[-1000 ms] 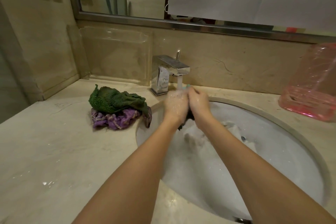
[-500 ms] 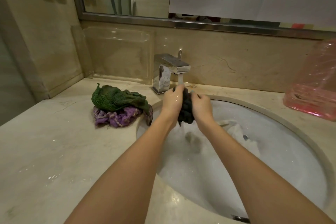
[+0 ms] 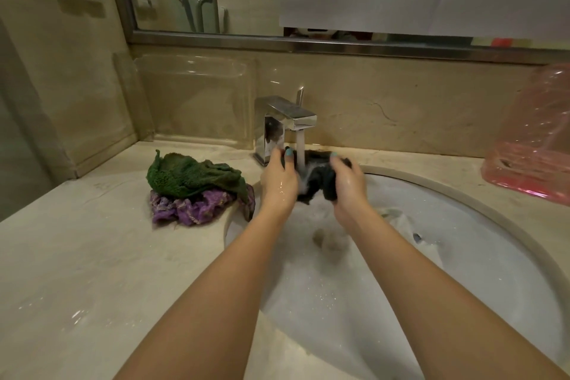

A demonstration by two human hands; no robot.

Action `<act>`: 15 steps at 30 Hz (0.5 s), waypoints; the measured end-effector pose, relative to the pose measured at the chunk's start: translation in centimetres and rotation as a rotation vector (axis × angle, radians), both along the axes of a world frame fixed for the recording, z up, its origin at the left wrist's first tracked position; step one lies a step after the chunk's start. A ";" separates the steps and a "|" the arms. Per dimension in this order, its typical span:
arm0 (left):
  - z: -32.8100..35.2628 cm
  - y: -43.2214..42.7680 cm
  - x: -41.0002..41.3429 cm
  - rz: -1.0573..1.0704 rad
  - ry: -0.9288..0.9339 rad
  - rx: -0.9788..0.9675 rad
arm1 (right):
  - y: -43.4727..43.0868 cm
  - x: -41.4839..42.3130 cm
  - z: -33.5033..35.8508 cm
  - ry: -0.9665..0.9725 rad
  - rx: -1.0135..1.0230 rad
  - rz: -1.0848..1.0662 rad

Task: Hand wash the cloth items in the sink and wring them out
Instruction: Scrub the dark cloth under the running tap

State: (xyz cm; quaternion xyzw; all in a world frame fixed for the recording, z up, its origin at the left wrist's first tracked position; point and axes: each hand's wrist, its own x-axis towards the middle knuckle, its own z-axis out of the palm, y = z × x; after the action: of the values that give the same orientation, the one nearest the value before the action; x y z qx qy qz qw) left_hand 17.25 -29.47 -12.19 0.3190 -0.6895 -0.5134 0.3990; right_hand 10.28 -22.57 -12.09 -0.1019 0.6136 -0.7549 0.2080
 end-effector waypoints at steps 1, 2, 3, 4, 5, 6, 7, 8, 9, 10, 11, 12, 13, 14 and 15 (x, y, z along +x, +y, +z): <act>0.0 0.0 0.0 0.005 -0.020 -0.020 | 0.0 -0.2 0.2 0.038 0.015 -0.031; 0.0 0.1 -0.1 -0.007 -0.008 -0.031 | 0.0 -0.2 0.4 0.081 0.035 -0.030; 0.1 0.4 -0.1 -0.019 0.026 -0.054 | 0.0 0.1 0.5 0.119 0.062 0.000; 0.2 0.6 -0.2 -0.016 0.053 -0.084 | 0.0 0.6 0.8 0.148 0.083 0.053; 0.5 0.9 -0.2 0.004 0.081 -0.104 | 0.0 1.3 1.1 0.174 0.102 0.125; 0.6 0.9 -0.1 0.047 0.104 -0.099 | 0.0 2.2 1.2 0.201 0.127 0.189; 0.6 0.5 -0.1 0.098 0.110 -0.061 | -0.1 3.0 1.3 0.235 0.152 0.243; 0.7 0.2 0.2 0.147 0.108 0.020 | -0.2 3.8 1.3 0.275 0.174 0.285; 0.6 -0.3 0.4 0.182 0.099 0.119 | -0.5 4.4 1.2 0.320 0.188 0.304; 0.6 -0.6 0.6 0.193 0.079 0.204 | -0.8 4.9 1.1 0.366 0.204 0.304; 0.6 -0.8 0.6 0.171 0.043 0.259 | -1.2 5.2 1.1 0.402 0.224 0.279; 0.7 -0.5 0.5 0.116 0.008 0.267 | -1.5 5.1 1.1 0.414 0.233 0.224; 0.8 0.2 0.3 0.077 -0.011 0.267 | -1.8 4.6 1.1 0.399 0.225 0.144; 1.0 1.1 0.0 0.038 0.009 0.277 | -2.0 3.8 1.0 0.353 0.217 0.054; 1.2 2.2 -0.3 -0.001 0.046 0.299 | -2.0 2.8 1.0 0.292 0.210 -0.023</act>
State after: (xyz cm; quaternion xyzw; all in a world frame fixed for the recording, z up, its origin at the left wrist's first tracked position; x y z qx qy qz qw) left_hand 16.97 -27.24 -11.03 0.3628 -0.5963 -0.6176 0.3623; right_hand 13.04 -24.61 -11.14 -0.1811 0.7138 -0.6662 0.1178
